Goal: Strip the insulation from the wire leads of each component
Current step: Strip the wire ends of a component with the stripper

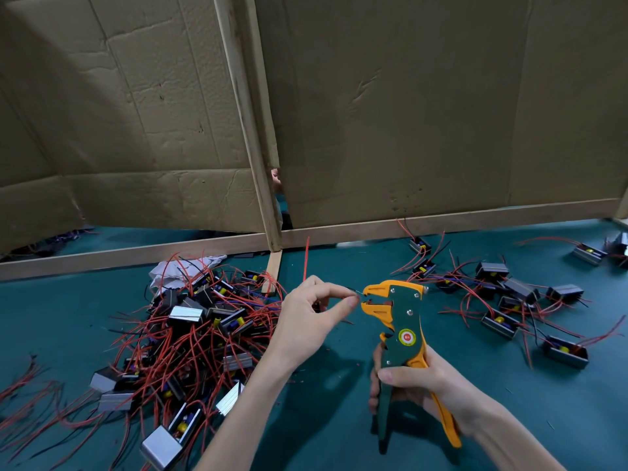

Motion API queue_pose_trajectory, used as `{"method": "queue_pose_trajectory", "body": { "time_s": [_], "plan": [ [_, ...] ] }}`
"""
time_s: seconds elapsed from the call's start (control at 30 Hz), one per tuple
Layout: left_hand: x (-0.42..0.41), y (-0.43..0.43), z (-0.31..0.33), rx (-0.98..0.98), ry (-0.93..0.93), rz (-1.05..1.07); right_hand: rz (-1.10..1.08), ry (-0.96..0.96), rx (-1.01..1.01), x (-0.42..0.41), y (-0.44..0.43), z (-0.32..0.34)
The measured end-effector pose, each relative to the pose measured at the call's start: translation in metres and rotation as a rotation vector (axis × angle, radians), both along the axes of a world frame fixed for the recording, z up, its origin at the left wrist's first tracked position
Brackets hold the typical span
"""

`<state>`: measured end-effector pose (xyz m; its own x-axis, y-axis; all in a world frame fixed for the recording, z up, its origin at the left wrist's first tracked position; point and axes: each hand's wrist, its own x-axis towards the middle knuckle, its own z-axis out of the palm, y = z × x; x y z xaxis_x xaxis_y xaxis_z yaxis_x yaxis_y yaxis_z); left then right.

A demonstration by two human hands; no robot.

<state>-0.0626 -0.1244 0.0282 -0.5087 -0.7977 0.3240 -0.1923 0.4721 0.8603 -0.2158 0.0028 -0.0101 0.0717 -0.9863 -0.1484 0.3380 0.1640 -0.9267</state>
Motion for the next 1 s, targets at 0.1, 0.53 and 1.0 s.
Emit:
{"method": "queue_pose_trajectory", "body": {
  "time_s": [0.1,0.53,1.0],
  "plan": [
    [-0.0018,0.0007,-0.0005,0.026,0.036,-0.012,0.003,-0.006,-0.001,-0.0007,-0.0006,-0.0007],
    [-0.0002,-0.0022,-0.0006,0.091,0.075,-0.017,0.059,-0.039,-0.024,-0.0009,-0.0009,0.0015],
    [0.0014,-0.0009,0.0008,0.114,-0.017,-0.051,0.012,0.049,0.045,0.0008,0.0031,0.004]
  ]
}}
